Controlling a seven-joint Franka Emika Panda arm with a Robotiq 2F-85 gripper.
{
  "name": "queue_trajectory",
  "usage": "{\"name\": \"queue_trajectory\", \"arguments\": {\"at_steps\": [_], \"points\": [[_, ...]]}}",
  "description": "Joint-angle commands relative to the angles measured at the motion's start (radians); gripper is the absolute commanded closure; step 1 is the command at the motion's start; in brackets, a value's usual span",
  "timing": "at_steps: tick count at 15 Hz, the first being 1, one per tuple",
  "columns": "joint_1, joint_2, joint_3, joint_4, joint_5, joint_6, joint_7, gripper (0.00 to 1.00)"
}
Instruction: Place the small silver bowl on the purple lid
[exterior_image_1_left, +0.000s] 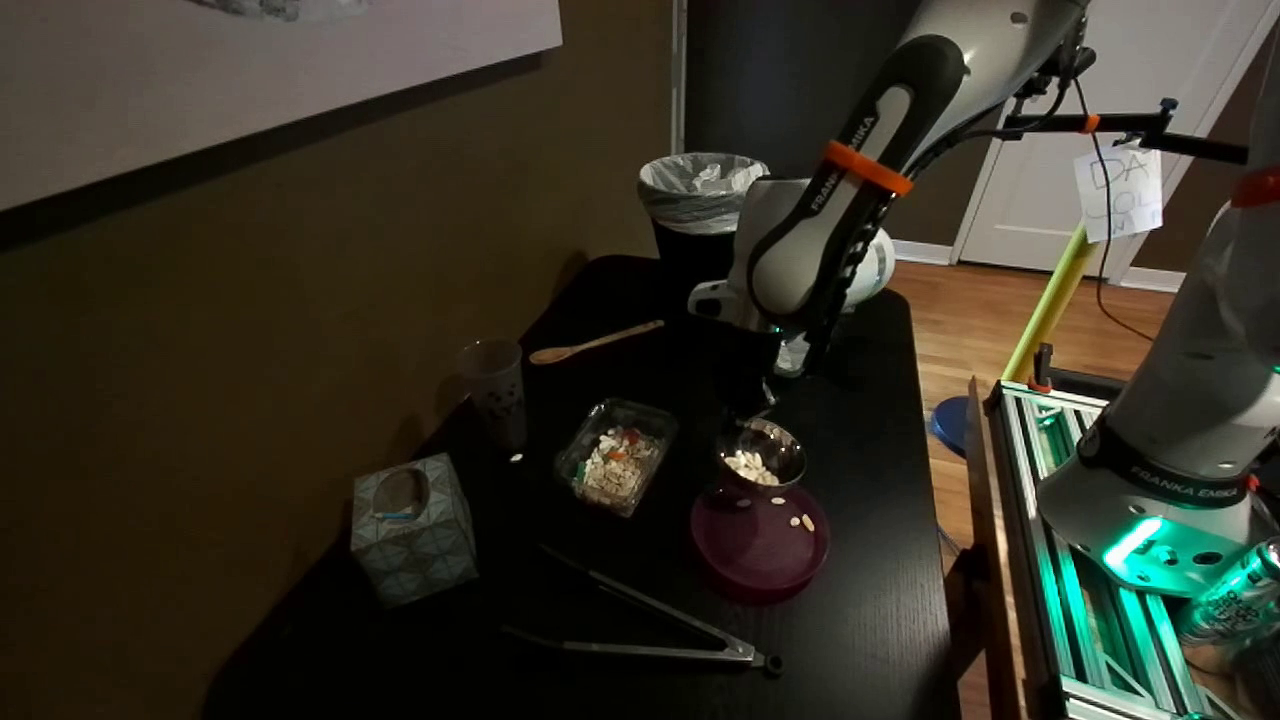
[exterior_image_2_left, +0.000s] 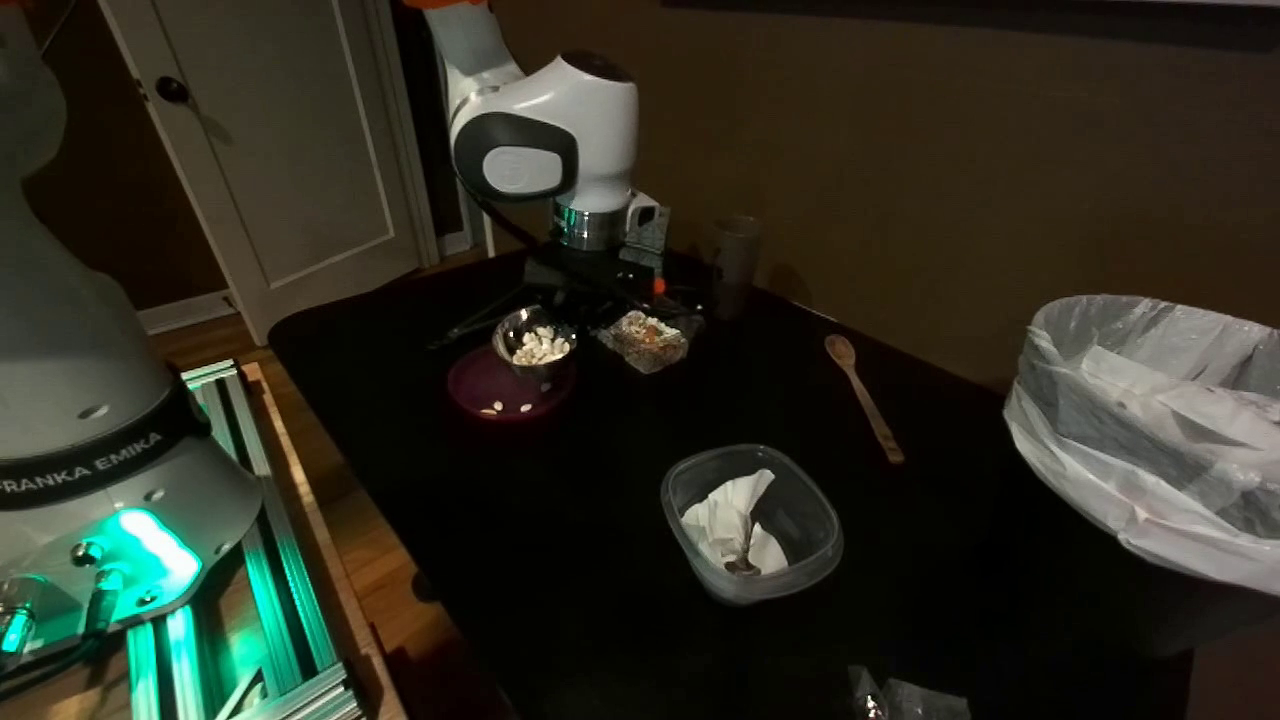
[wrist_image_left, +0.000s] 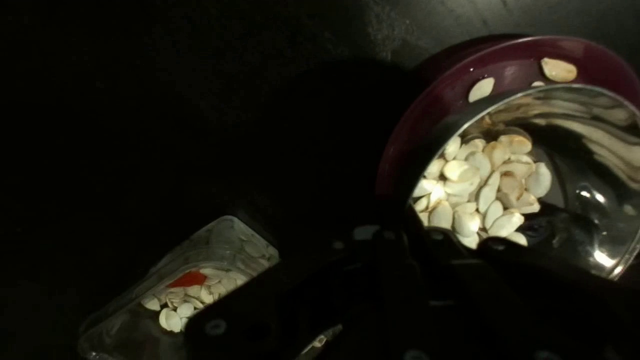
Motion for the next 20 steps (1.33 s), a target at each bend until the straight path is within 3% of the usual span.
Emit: {"name": "queue_trajectory", "arguments": {"at_steps": [1, 6, 9, 10, 11, 16, 20], "points": [[0.028, 0.014, -0.018, 0.006, -0.037, -0.001, 0.042, 0.99], [0.156, 0.064, -0.079, 0.036, -0.257, -0.056, 0.261, 0.99], [0.168, 0.085, -0.053, 0.063, -0.308, -0.095, 0.325, 0.99], [0.173, 0.095, -0.055, 0.078, -0.323, -0.126, 0.343, 0.72], [0.17, 0.101, -0.05, 0.089, -0.327, -0.149, 0.345, 0.71], [0.147, 0.082, -0.049, 0.105, -0.323, -0.192, 0.313, 0.35], [0.092, -0.033, -0.073, 0.005, -0.268, -0.026, 0.33, 0.05]]}}
